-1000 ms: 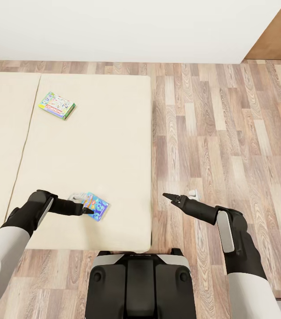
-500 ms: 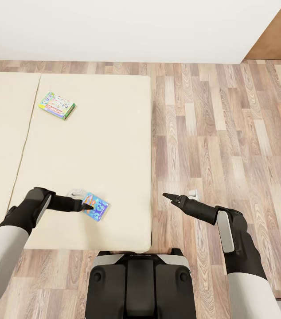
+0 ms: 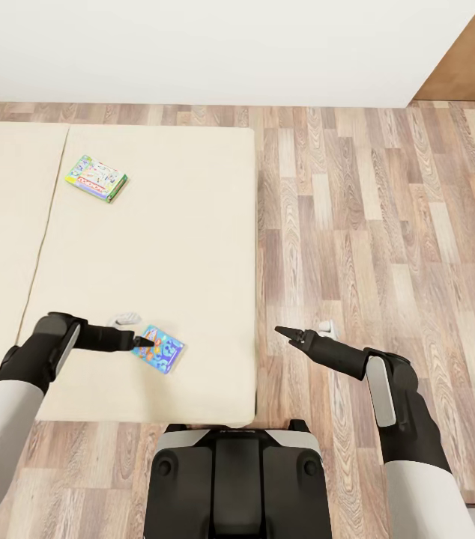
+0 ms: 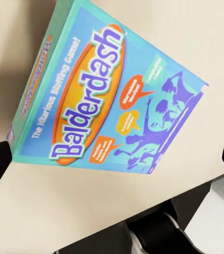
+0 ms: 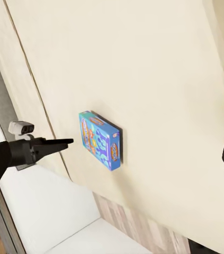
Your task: Put all the toys in the child's room - the three board games (two on the bed and one on the table), the two jigsaw puzzles on the table, and the tennis ball on the table - inside the toy box on the table in the child's room.
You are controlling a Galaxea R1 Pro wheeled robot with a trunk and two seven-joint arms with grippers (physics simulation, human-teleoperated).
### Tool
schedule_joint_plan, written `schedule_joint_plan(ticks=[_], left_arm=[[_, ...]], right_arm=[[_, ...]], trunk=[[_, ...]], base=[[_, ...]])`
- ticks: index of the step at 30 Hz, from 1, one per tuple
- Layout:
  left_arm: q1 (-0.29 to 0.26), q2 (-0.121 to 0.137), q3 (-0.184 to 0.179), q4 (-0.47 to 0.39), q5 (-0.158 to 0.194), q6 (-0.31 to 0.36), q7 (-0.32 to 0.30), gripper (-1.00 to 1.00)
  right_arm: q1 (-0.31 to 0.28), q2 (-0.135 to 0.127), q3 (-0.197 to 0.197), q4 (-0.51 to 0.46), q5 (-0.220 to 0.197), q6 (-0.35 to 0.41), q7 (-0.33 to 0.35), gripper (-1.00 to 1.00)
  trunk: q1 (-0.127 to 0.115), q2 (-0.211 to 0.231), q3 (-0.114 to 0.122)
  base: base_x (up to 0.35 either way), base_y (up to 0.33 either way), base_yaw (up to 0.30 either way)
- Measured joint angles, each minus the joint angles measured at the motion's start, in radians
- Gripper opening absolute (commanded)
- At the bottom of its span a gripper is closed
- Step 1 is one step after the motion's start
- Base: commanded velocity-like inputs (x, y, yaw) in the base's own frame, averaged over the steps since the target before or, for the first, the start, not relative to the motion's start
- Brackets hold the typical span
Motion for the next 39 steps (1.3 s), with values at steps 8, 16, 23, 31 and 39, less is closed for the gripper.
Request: schedule_joint_plan(ticks=[8, 16, 23, 31, 39], left_arm=[[0.000, 0.001, 0.002, -0.005, 0.000, 0.011, 0.001, 1.00], [0.000, 0.002, 0.003, -0.006, -0.003, 0.011, 0.011, 1.00], [0.000, 0.004, 0.003, -0.006, -0.004, 0.010, 0.025, 1.00], [0.000, -0.001, 0.004, -0.007, -0.004, 0.010, 0.056, 1.00], [-0.002, -0.008, 0.005, -0.007, -0.002, 0.010, 0.099, 1.00]], right_arm=[[0.000, 0.000, 0.000, 0.000, 0.001, 0.000, 0.000, 1.00], [0.000, 0.000, 0.000, 0.000, 0.001, 0.000, 0.000, 1.00], [0.000, 0.002, 0.000, 0.000, 0.000, 0.000, 0.000, 1.00], [0.000, 0.001, 0.001, 0.000, 0.000, 0.000, 0.001, 1.00], [0.000, 0.000, 0.001, -0.001, 0.002, 0.000, 0.001, 1.00]], trunk=[[0.000, 0.000, 0.000], [0.000, 0.000, 0.000], [0.000, 0.000, 0.000], [0.000, 0.000, 0.000], [0.000, 0.000, 0.000]], base=[[0.000, 0.000, 0.000], [0.000, 0.000, 0.000], [0.000, 0.000, 0.000], [0.000, 0.000, 0.000], [0.000, 0.000, 0.000]])
